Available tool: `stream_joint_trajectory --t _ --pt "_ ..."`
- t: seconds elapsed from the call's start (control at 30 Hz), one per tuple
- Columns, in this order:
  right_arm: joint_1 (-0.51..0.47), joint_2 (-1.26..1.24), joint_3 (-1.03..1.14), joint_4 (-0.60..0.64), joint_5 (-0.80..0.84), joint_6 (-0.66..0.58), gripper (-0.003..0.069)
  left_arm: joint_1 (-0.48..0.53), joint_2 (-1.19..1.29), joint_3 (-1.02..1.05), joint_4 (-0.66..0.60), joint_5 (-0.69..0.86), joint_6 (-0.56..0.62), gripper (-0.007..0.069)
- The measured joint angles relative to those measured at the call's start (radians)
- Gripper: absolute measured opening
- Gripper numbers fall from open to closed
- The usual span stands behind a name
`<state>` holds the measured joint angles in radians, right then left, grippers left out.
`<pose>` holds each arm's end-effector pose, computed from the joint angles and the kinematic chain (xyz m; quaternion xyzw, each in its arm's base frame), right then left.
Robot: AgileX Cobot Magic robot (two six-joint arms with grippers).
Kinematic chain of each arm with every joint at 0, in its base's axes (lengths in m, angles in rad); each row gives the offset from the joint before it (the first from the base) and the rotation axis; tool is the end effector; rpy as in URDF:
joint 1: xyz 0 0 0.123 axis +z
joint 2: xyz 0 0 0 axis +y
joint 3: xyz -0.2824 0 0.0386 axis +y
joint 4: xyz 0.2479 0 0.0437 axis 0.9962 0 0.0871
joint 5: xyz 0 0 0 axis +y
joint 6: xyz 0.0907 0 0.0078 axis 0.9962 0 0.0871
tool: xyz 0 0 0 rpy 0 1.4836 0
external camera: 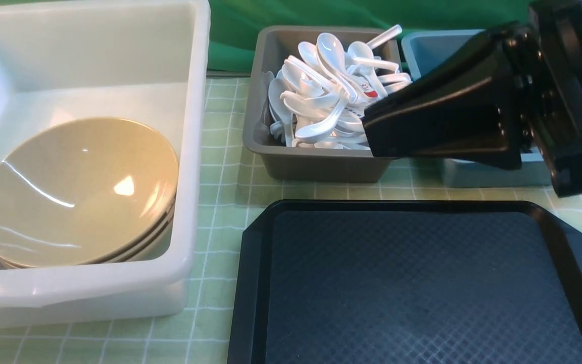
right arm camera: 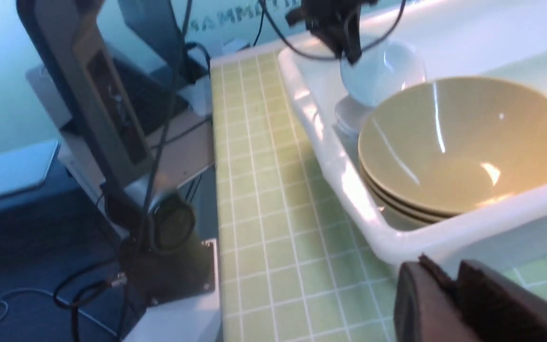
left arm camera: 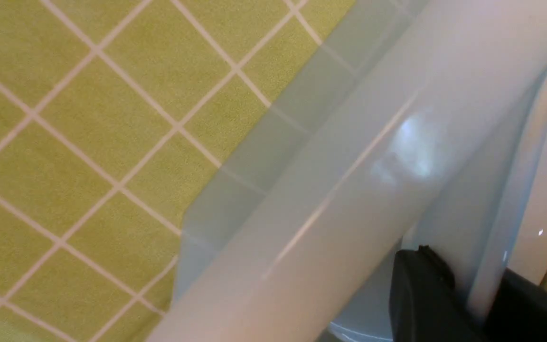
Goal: On green table put chopsticks spoon bowls plates into blue grey white boxes.
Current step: 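Place the white bowl into the white bin with the other dishes with the left gripper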
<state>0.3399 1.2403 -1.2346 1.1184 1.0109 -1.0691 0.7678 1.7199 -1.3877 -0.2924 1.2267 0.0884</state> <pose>0.2067 0.1468 0.4152 -0.4252 0.6944 0.3862 0.4334 0.2607 0.2173 0.2699 -0.3691 0.9176 -0.1065 0.1024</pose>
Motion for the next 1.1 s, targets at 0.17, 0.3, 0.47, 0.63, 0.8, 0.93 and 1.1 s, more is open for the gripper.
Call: stream_joint_trajectory --t 0.17,0.3,0.47,0.63,0.8,0.93,1.1 --pt "0.000 0.000 0.000 0.003 0.008 0.000 0.0110 -0.014 0.034 0.000 0.003 -0.006 -0.010 0.0017" --pt "0.000 0.000 0.000 0.003 0.029 0.000 0.0115 -0.016 0.042 0.000 0.003 -0.008 -0.047 0.0027" --pt "0.000 0.000 0.000 0.003 0.042 0.000 0.0120 -0.032 0.042 -0.008 0.032 -0.008 -0.080 0.0141" --pt "0.000 0.000 0.000 -0.026 0.031 0.000 0.0125 -0.085 0.017 -0.022 0.131 -0.008 -0.137 0.0328" --pt "0.000 0.000 0.000 -0.115 -0.027 0.024 0.0130 -0.117 -0.038 -0.023 0.217 -0.006 -0.192 0.0466" --pt "0.000 0.000 0.000 -0.304 -0.146 0.113 0.0134 -0.119 -0.139 -0.023 0.228 -0.002 -0.209 0.0561" --pt "-0.043 0.002 0.000 -0.550 -0.244 0.318 0.0139 -0.182 -0.262 -0.024 0.035 0.004 -0.106 0.0563"
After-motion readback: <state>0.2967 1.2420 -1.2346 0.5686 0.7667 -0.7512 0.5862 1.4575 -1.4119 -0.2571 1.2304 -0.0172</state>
